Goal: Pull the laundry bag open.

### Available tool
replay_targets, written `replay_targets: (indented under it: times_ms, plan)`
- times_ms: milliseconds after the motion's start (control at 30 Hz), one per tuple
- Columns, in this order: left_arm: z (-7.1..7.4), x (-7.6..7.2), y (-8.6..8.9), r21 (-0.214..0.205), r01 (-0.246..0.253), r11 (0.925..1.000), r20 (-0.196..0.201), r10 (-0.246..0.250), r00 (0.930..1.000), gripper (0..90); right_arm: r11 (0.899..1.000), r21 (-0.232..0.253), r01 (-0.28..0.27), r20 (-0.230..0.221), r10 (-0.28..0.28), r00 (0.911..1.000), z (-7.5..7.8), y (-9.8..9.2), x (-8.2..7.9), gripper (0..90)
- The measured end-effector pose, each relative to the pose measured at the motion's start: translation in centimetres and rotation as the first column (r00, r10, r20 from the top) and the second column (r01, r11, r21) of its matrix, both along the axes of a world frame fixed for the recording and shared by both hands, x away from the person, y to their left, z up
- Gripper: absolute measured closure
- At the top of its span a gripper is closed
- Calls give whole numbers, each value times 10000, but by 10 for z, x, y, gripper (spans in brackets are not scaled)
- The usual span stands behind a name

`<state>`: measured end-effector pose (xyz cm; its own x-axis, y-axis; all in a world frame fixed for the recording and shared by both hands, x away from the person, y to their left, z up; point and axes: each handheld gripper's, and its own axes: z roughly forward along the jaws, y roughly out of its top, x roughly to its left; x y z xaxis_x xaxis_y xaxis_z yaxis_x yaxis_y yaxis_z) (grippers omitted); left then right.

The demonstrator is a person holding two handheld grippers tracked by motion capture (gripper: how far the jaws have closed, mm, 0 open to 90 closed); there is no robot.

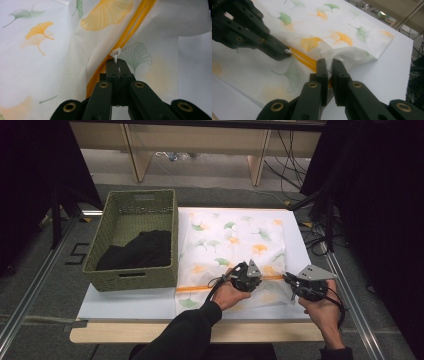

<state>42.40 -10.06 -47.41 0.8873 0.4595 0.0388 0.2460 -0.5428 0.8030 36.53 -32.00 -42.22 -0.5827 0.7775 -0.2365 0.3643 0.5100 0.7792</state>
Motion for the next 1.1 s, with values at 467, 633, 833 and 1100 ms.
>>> replay_targets:
  times_ms: [467,633,833,1100]
  plan:
    - [2,-4,16,357,76,9993,-51,-75,10000,900,9984,-273,489,-202,-494,9986,-10,-13,4,862]
    - [3,-5,19,551,146,9984,-44,-144,9999,900,9980,-448,440,-204,-450,9988,-12,-16,6,862]
    - [0,-5,28,798,124,9967,-54,-120,9999,900,9970,-660,416,-78,-422,9991,-13,-19,7,862]
    - [0,-7,48,796,-97,9968,-86,104,9999,900,9957,-714,584,-191,-599,9980,-16,-21,8,862]
